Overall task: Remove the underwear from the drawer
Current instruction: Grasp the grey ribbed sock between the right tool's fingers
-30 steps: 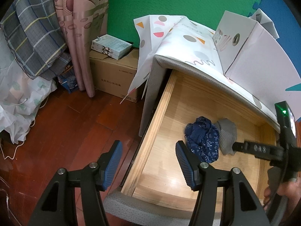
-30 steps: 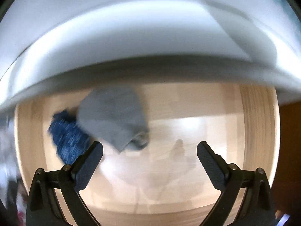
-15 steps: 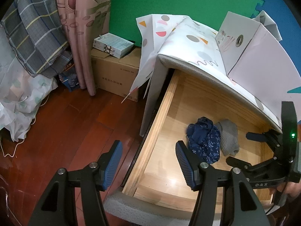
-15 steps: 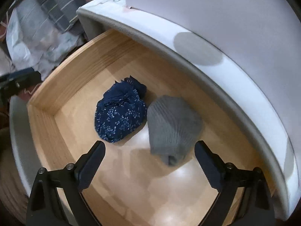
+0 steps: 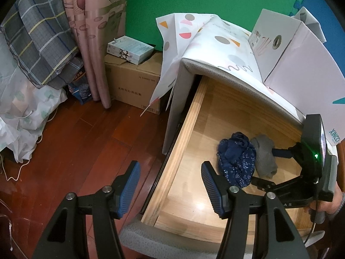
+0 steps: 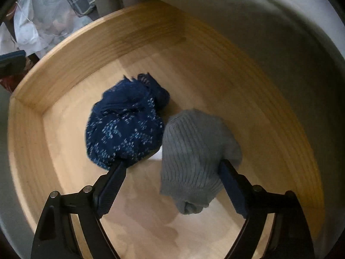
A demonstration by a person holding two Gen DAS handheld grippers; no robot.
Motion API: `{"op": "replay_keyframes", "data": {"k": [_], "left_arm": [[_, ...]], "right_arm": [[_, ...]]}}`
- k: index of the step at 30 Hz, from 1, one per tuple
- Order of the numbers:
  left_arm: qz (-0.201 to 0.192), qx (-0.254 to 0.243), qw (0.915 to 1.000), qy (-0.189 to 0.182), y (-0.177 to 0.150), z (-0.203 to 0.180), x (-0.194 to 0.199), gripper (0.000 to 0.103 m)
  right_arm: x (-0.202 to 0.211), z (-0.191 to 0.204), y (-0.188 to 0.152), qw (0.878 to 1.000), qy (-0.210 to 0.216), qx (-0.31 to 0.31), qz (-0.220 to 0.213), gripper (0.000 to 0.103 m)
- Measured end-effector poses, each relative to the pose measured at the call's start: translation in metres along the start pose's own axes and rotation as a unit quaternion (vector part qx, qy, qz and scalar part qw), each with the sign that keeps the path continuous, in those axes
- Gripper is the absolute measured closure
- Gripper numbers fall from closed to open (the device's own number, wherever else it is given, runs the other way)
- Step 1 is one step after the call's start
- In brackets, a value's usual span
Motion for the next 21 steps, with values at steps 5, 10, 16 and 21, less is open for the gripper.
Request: {"op": "replay_keyframes", "data": {"k": [5, 10, 16, 21], "left_arm": [[-0.002, 0.001, 1.0000, 0.000, 0.000, 0.000, 0.001, 0.043], [-0.002, 0.003, 1.0000, -0.001, 0.000, 0.000, 0.002, 0.043], [-0.005, 0.003, 1.0000, -0.001, -0.001, 0.000, 0.004, 0.043], [-0.004, 0.003, 1.0000, -0.002, 0.000, 0.000, 0.003, 0.043]], "right_arm": [[-0.005, 0.004, -0.011, 0.999, 0.015, 0.000, 0.029, 0.017], [-0.002, 0.004, -0.031, 0.998, 0.008, -0.009, 0.054, 0.018], [-0.006, 0.013, -0.039, 0.998, -0.008, -0.008, 0.058, 0.030], [0.010, 0.023, -0.015, 1.000, -0.013, 0.015, -0.005, 0.028]]}}
Point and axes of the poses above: each gripper's, at about its wrist camera, not at the fingertips, and x roughly against the way its jaws point, z to its left, y to its top, the point moved 5 cm from there along -x, roughly the way its jaws point, and after that the axes turned 14 degrees about y, right-handed, at the moved point
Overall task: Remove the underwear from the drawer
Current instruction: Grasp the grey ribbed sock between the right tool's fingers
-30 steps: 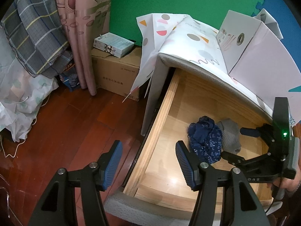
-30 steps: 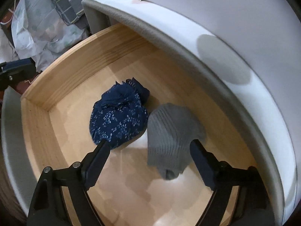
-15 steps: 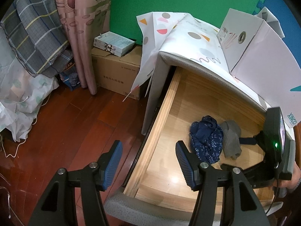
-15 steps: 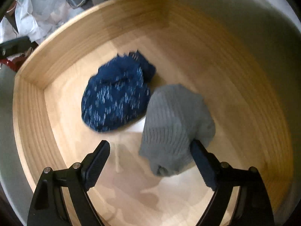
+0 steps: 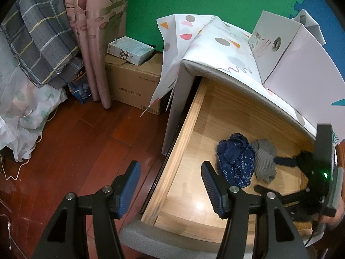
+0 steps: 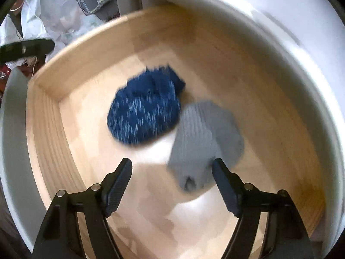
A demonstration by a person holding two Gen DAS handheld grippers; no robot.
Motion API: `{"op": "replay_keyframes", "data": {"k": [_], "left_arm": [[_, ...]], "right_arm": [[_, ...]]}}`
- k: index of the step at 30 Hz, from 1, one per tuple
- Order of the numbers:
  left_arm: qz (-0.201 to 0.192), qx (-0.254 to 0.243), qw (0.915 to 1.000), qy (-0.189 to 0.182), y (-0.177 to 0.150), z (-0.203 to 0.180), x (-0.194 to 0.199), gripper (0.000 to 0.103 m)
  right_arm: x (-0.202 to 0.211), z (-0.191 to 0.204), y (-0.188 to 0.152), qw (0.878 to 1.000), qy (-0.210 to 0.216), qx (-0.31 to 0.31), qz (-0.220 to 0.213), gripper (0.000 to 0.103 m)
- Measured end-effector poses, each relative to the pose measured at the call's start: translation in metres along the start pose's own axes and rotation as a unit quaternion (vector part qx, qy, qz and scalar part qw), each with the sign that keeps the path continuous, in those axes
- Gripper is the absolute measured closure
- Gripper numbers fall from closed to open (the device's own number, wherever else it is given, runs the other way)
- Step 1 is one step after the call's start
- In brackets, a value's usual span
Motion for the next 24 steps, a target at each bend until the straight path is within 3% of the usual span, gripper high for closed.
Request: {"op": "replay_keyframes", "data": {"k": [3, 7, 16, 18, 24], "left_arm": [[0.000, 0.000, 1.0000, 0.001, 0.000, 0.001, -0.001, 0.043], [0.004, 0.007, 1.0000, -0.004, 0.000, 0.004, -0.002, 0.043], [0.003, 0.007, 1.0000, -0.002, 0.000, 0.004, -0.002, 0.043], [0.003, 0.008, 1.0000, -0.002, 0.000, 0.003, -0.002, 0.043], [0.002, 0.007, 1.0000, -0.002, 0.000, 0.003, -0.001, 0.043]], "right_arm": [[-0.011, -0.005, 0.010, 1.000, -0.008, 0.005, 0.004, 0.025], [-0.030, -0.009, 0.014, 1.000, -0.001, 0.004, 0.020, 0.011], [-0.017, -0.005, -0.002, 0.998, 0.054, 0.013, 0.041, 0.007], [-0.023, -0.005, -0.014, 0.995, 0.069, -0.007, 0.071, 0.001], [-0.015, -0.013, -0.031, 0.992, 0.087, -0.056, 0.073, 0.002]]}}
Point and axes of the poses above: each gripper's, at about its wrist camera, not at the fingertips, and x roughly against the way its jaws point, z to its left, y to its top, the point moved 5 cm from there along -x, roughly the way its jaws point, and after that the axes turned 14 degrees about y, right-handed, at the moved point
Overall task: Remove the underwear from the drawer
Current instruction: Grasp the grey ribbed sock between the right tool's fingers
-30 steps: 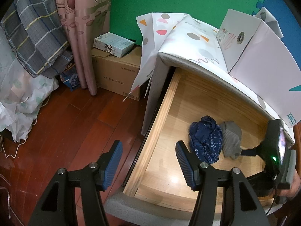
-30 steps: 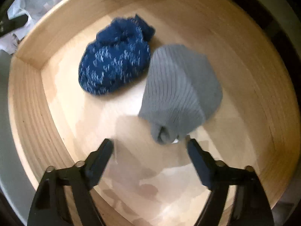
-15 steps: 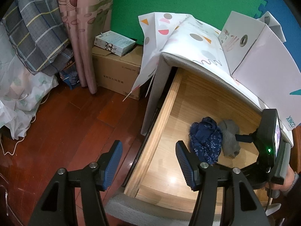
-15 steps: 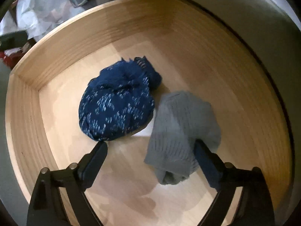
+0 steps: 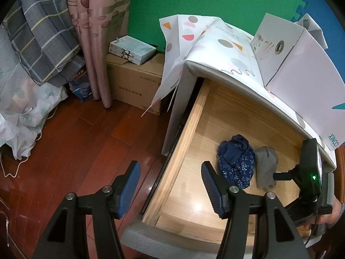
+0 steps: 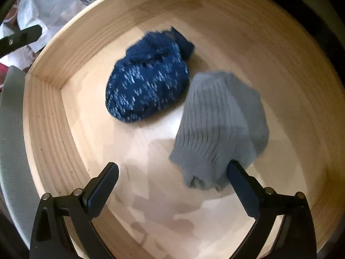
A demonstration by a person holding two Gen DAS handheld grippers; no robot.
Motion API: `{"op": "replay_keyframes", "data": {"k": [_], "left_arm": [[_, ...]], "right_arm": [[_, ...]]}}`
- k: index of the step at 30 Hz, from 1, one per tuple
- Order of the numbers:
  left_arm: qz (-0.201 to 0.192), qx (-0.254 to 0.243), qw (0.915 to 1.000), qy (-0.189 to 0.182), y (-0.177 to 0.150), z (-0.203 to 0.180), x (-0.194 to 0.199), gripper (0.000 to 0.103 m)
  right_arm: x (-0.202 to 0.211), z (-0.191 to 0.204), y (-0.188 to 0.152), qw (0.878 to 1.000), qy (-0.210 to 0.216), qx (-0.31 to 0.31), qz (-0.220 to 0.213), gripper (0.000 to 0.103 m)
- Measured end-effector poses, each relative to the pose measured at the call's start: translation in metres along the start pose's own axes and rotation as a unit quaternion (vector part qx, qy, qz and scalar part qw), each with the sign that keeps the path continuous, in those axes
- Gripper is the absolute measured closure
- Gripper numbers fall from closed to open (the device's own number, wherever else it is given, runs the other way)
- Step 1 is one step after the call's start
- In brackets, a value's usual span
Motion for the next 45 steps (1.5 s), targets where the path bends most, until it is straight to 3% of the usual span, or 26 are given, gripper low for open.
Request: {"op": "replay_keyframes", "data": {"k": [10, 26, 30, 34, 36, 45], "left_arm": [[-0.001, 0.004, 1.0000, -0.001, 0.000, 0.001, 0.000, 0.043], [-0.002, 0.006, 1.0000, -0.004, 0.001, 0.001, 0.001, 0.043], [-0.001, 0.007, 1.0000, -0.005, 0.000, 0.001, 0.001, 0.043], [-0.003, 0.004, 1.0000, -0.003, 0.001, -0.001, 0.003, 0.043], [-0.004, 0.003, 1.0000, -0.001, 0.001, -0.001, 0.003, 0.043], [-0.002, -0.001, 1.0000, 0.001, 0.001, -0.002, 0.001, 0.043]], "right_arm": [[0.009, -0.019, -0.012, 0.999, 0.032, -0.038, 0.007, 0.001], [0.011, -0.043, -0.044, 0.990, 0.044, -0.115, 0.072, 0.003], [0.032, -0.042, -0.043, 0.992, 0.027, -0.116, 0.038, 0.004], [0.051, -0.053, -0.031, 0.992, -0.050, -0.115, -0.019, 0.004], [0.047, -0.062, -0.025, 0.990, -0.081, -0.117, -0.021, 0.004], [0.031, -0.065, 0.004, 0.990, -0.120, -0.072, -0.025, 0.007]]}}
Point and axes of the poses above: each gripper's, at about its wrist camera, not at the fingertips, and x roughly against the way its jaws point, z to its left, y to its top, the point moved 5 cm from there along -x, roughly the way its jaws point, and after that the axes turned 14 degrees about y, right-handed, at the moved point
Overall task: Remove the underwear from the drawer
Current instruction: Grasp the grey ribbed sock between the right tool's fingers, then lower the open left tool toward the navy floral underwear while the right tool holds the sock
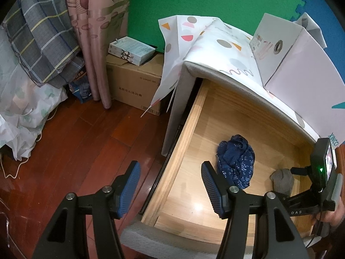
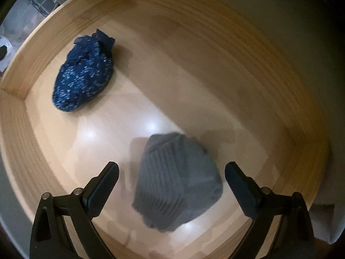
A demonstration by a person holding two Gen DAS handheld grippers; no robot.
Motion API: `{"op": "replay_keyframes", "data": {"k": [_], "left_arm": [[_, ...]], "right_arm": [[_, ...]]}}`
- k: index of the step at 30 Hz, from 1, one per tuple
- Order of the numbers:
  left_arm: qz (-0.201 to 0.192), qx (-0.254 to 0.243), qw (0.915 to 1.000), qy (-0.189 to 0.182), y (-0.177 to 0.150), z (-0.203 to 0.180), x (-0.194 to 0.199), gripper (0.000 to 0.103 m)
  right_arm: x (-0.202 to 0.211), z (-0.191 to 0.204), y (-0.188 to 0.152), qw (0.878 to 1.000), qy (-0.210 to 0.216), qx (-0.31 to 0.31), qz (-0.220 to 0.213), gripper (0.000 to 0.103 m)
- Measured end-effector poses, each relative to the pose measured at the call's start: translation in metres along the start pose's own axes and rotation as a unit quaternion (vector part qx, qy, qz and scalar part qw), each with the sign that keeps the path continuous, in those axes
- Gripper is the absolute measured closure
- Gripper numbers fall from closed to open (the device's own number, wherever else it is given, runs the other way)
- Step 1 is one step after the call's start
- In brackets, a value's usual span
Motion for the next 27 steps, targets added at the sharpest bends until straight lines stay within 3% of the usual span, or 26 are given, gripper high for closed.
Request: {"op": "replay_keyframes", "data": {"k": [2, 4, 8, 17, 24, 27], "left_arm": [[0.002, 0.000, 1.0000, 0.000, 0.000, 0.001, -0.001, 0.043], [0.003, 0.002, 1.0000, 0.000, 0.000, 0.001, -0.002, 0.043], [0.001, 0.000, 1.0000, 0.002, -0.001, 0.001, -0.001, 0.043], [0.001, 0.001, 1.0000, 0.000, 0.000, 0.002, 0.000, 0.043], [0.001, 0.002, 1.0000, 0.000, 0.000, 0.003, 0.000, 0.043], [0.002, 0.003, 1.0000, -0.001, 0.000, 0.003, 0.000, 0.043]], "right_arm": [[0.000, 0.000, 0.004, 1.000, 0.004, 0.008, -0.005, 0.011], [0.002, 0.006, 0.001, 1.000, 0.006, 0.012, -0.003, 0.025], [0.002, 0.009, -0.001, 1.000, 0.014, 0.015, 0.014, 0.034], [0.001, 0.013, -0.009, 0.998, 0.044, 0.010, 0.051, 0.037], [-0.025, 0.024, -0.015, 0.998, 0.027, 0.011, 0.061, 0.027], [-0.038, 0.020, -0.005, 0.997, 0.046, 0.000, 0.067, 0.026]]}}
Point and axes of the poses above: each gripper's, at about its wrist camera, not at the fingertips, and x roughly against the way its jaws point, z to its left, y to its top, the point moved 5 cm from there along -x, roughly the way its jaws point, and after that the axes turned 14 degrees about y, right-handed, at the moved point
